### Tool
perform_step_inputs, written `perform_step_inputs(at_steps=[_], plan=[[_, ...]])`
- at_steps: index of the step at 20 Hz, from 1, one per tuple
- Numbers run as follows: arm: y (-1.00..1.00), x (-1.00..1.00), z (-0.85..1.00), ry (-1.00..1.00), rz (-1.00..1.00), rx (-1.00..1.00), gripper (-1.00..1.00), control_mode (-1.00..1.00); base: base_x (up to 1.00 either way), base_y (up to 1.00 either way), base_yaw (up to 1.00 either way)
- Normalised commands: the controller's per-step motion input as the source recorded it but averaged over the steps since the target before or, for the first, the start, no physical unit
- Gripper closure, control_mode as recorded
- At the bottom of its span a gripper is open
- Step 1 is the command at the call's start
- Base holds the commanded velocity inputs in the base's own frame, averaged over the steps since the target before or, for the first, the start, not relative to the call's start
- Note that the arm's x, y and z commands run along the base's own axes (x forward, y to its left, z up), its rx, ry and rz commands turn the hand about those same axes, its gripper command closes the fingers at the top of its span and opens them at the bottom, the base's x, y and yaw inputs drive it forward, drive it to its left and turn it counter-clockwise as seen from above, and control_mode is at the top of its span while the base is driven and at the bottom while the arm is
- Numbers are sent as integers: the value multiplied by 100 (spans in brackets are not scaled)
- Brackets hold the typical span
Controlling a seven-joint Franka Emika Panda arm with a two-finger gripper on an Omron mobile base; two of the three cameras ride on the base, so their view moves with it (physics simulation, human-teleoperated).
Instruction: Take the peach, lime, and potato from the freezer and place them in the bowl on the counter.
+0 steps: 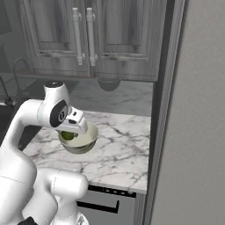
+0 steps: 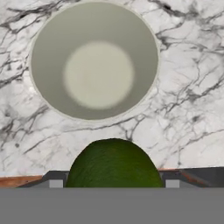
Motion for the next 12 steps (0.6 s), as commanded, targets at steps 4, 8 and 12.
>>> perform_step_inputs(at_steps=[4,8,12], plan=[[8,32,-33,0,0,0,100,-100,0,0,0],[11,28,-37,0,0,0,100,-100,0,0,0],[7,29,-30,0,0,0,100,-100,0,0,0]])
